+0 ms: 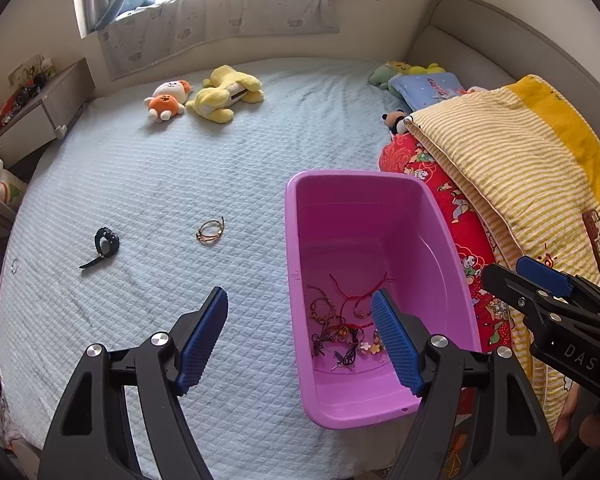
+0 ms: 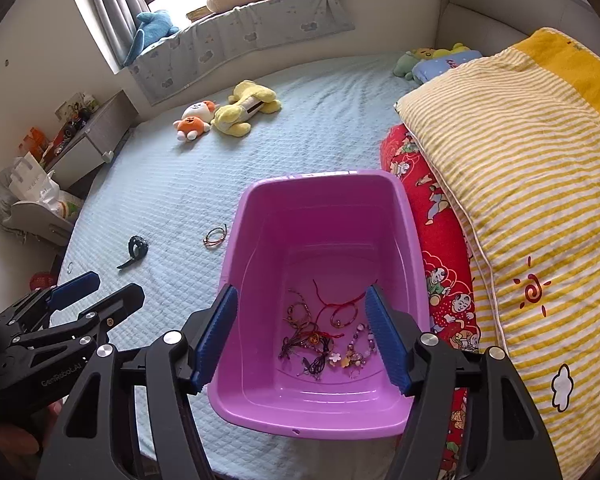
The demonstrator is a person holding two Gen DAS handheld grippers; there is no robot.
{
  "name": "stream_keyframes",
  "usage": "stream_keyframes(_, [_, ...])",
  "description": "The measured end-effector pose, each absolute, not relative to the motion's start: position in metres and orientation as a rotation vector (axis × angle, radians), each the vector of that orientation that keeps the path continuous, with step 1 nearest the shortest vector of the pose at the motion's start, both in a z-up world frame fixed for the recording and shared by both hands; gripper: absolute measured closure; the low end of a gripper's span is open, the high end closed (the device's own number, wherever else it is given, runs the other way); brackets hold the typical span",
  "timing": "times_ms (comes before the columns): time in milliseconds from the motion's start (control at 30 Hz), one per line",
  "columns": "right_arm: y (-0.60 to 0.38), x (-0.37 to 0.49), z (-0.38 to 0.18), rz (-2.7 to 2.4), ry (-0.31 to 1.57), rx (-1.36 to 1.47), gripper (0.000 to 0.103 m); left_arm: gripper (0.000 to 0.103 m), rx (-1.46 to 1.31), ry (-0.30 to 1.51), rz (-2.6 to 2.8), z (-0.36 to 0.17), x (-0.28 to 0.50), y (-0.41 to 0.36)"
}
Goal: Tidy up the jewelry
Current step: 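Withdraw both open tools from the tub back over the bed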
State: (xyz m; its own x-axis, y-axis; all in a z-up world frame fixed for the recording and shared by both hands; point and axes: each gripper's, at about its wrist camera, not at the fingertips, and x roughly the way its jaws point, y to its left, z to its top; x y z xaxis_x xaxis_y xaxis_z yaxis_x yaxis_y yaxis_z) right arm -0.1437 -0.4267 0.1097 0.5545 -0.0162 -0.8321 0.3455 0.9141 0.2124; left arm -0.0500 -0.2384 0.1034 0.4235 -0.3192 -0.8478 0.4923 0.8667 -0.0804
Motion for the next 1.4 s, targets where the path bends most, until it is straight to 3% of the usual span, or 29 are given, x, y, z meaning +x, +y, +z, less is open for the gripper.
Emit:
stream_keyframes(433, [-0.383, -0.123, 0.115, -0.048, 0.982, 0.310, 0.038, 0.030, 0.103, 0.990, -0.360, 0.124, -0.065, -0.181])
stream_keyframes(1133, [-0.230, -0.076, 0.112, 0.125, 1.027, 0.195, 0.036, 0.028, 0.006, 0.936, -0.158, 0.139, -0.053, -0.021])
stream_keyframes(1400, [-0.148, -0.060, 0.096, 0.043, 1.055, 0.229, 0.033, 0.020, 0.018, 0.951, -0.214, 0.121, -0.021, 0.070])
